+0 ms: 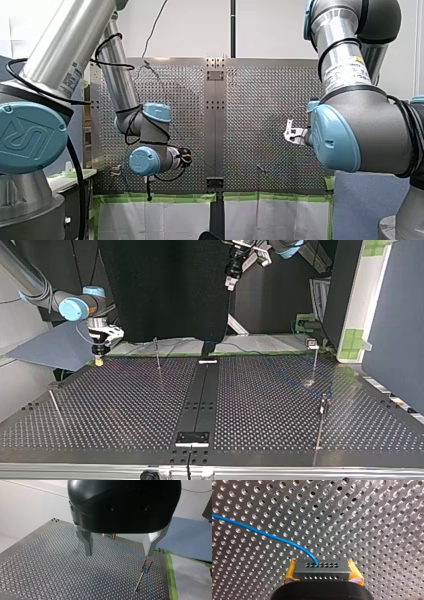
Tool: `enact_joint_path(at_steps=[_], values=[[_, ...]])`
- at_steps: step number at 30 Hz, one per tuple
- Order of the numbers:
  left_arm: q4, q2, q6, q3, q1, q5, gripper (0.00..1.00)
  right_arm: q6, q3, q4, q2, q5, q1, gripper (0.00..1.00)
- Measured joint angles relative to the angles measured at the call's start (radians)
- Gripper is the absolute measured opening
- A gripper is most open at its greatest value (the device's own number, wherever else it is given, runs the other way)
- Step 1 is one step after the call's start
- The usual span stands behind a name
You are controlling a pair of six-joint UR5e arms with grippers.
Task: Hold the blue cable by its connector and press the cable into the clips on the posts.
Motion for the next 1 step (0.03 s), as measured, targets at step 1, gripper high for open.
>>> enact_joint_path(at_steps=[1], values=[[0.0,0.0,0.0,0.0,0.0,0.0,1.0,0.0,0.0,0.0,0.0,0.0,0.0,0.0]])
